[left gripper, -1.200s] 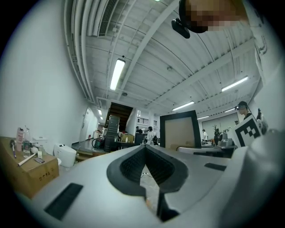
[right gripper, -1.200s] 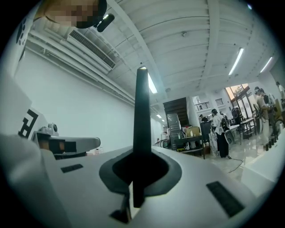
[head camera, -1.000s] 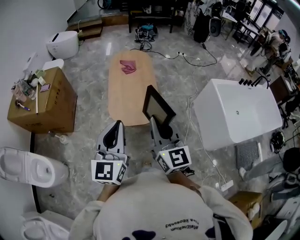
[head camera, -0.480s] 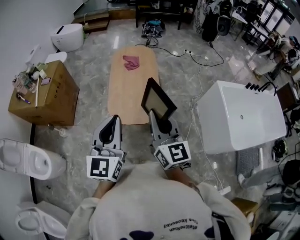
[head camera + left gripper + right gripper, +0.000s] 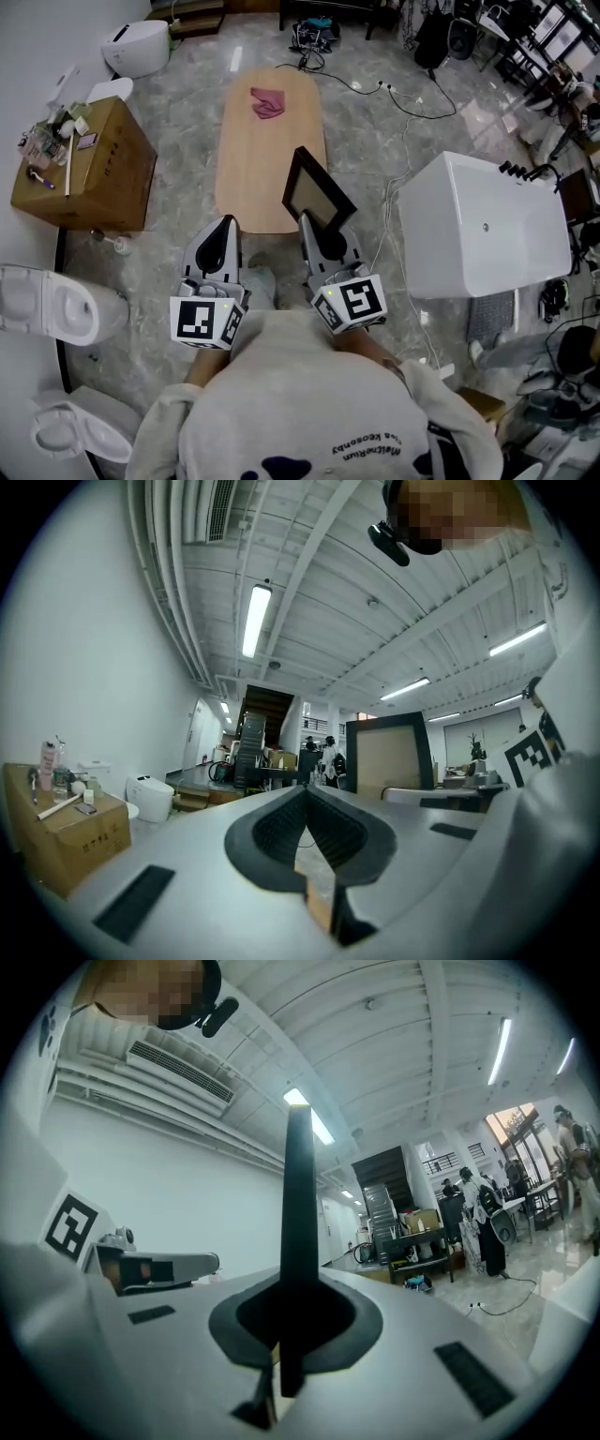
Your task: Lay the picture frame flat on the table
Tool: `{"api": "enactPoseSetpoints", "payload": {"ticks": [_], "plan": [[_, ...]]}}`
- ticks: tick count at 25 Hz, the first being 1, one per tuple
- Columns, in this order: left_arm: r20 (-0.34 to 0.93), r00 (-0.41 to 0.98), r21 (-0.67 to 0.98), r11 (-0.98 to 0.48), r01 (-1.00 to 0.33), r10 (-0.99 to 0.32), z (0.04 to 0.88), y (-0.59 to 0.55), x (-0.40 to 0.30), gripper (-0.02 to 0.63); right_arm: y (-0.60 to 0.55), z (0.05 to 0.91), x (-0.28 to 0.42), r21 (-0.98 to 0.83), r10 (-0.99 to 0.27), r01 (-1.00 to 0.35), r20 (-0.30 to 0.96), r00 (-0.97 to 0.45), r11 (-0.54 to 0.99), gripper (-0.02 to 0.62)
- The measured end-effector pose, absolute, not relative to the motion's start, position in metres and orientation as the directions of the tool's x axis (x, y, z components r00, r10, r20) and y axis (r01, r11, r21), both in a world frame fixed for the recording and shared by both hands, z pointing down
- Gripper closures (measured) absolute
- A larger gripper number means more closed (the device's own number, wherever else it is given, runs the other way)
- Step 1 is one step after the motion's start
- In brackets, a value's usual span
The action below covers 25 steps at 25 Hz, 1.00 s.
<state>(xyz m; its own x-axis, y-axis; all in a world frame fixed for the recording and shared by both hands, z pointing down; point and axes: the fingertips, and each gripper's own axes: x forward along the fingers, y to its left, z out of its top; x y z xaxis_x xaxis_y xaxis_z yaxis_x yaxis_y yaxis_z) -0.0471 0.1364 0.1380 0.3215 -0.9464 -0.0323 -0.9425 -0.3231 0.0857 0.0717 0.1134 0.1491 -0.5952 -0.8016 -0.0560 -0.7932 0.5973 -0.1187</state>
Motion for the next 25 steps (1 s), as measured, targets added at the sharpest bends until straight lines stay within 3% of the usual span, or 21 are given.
{"api": "enactPoseSetpoints", "payload": {"ticks": [25], "plan": [[0.077, 0.525, 0.124, -0.515, -0.848, -0.847, 0.177, -0.069, -0.067, 0.597, -0.073, 0.181, 0.037, -0.037, -0.833, -0.839, 0.108, -0.543, 0.543, 0.577]]}}
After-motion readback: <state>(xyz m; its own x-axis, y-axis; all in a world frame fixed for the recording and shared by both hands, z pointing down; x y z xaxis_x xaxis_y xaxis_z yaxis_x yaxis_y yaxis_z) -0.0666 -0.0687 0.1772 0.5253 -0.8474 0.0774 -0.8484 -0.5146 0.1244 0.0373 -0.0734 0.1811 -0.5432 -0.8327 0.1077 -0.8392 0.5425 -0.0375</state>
